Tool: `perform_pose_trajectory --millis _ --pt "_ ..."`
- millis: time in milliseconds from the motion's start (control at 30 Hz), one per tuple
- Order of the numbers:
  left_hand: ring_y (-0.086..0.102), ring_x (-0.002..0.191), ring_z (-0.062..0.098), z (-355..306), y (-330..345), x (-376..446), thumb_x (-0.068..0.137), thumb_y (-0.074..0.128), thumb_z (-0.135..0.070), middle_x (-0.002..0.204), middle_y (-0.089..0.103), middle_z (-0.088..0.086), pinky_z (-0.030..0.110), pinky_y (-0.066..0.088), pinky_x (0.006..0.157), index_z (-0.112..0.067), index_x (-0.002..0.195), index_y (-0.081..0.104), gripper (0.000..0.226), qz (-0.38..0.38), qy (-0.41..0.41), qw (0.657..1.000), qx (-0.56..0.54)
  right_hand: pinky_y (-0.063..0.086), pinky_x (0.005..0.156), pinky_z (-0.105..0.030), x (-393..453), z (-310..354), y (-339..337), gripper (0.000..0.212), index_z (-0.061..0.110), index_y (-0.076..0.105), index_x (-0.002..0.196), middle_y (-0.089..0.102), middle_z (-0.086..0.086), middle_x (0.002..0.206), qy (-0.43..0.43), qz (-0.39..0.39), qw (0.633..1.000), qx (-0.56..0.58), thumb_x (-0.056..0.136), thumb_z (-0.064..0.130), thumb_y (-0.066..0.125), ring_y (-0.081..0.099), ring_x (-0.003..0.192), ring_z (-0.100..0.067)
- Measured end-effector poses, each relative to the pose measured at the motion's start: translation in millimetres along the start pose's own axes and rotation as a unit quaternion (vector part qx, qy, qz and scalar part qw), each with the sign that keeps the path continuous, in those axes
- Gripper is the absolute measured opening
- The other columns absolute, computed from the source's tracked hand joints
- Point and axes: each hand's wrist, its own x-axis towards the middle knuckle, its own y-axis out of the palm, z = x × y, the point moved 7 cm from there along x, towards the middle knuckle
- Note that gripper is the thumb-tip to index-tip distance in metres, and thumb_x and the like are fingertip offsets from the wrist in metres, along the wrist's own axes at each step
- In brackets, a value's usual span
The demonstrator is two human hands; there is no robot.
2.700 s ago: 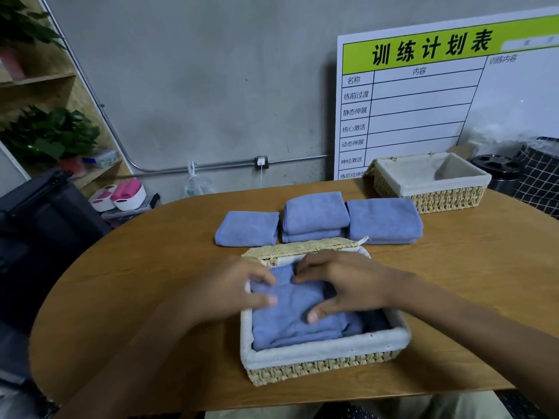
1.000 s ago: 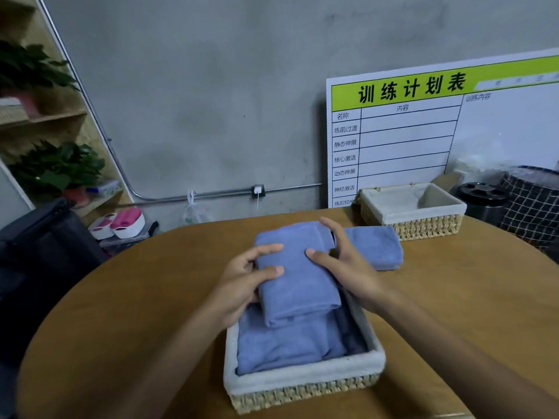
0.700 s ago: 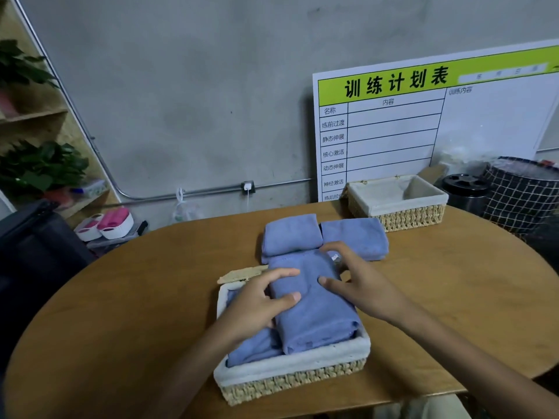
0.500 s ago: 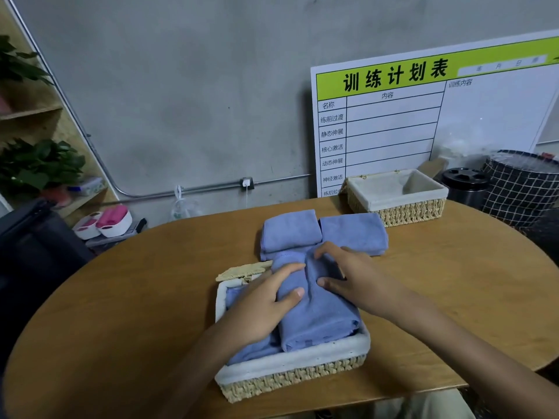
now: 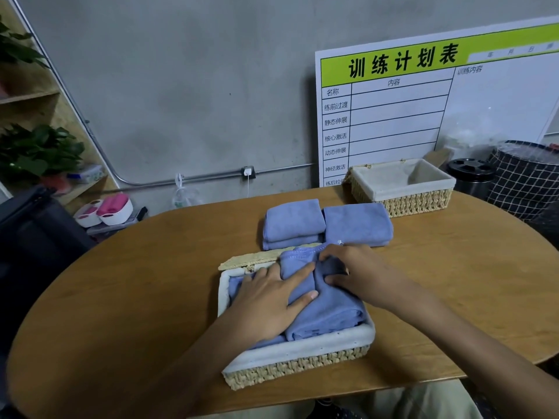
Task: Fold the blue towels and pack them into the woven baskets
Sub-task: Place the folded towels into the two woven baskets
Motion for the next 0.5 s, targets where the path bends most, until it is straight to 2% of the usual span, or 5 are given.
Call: perform_pose_trajectory --millis 67,200,367,433,500 --pt "0.032 0.139 0.031 0 2 0 0.092 0.009 -0.074 0.151 0.034 0.01 0.048 0.03 0.109 -0.056 0.152 -0.008 0.065 0.007 0.001 1.0 -0.006 0.035 0.065 -0.011 1 0 0 0.036 0.019 0.063 0.12 0.059 0.011 0.1 -0.007 -0.009 1.0 0.008 0.086 0.019 0.074 0.046 0.076 0.004" --pt "0.036 0.136 0.029 4 4 1 0.093 0.013 -0.073 0.144 0.04 0.008 0.047 0.031 0.108 -0.057 0.152 -0.005 0.064 -0.001 0.005 1.0 -0.02 0.035 0.066 -0.015 0 2 1 0.038 0.024 0.061 0.123 0.063 0.005 0.115 -0.011 -0.009 1.0 -0.014 0.087 0.025 0.072 0.054 0.09 -0.008" --pt "0.037 0.103 0.013 15 -21 -4 0.089 0.021 -0.08 0.104 0.032 -0.008 0.033 0.039 0.09 -0.055 0.152 0.019 0.068 -0.109 0.049 0.99 -0.071 0.041 0.067 -0.021 -9 -2 -7 0.045 0.028 0.058 0.129 0.044 0.004 0.112 0.002 -0.01 0.999 -0.039 0.088 0.039 0.071 0.051 0.082 -0.009" --pt "0.036 0.107 0.012 17 -33 -11 0.091 0.029 -0.077 0.113 0.035 -0.009 0.033 0.038 0.093 -0.046 0.152 0.033 0.068 -0.191 0.092 0.977 -0.026 0.038 0.07 -0.014 -14 0 -11 0.049 0.025 0.06 0.129 0.042 0.004 0.12 -0.039 -0.024 0.998 -0.051 0.086 0.048 0.069 0.05 0.087 -0.008" --pt "0.027 0.139 0.012 14 -30 -13 0.095 0.033 -0.073 0.147 0.032 -0.009 0.034 0.024 0.115 -0.039 0.154 0.033 0.068 -0.181 0.146 0.972 -0.033 0.046 0.086 -0.027 -17 1 -8 0.058 0.023 0.063 0.128 0.046 0.005 0.13 -0.077 -0.01 0.994 -0.077 0.087 0.063 0.055 0.052 0.106 -0.017"
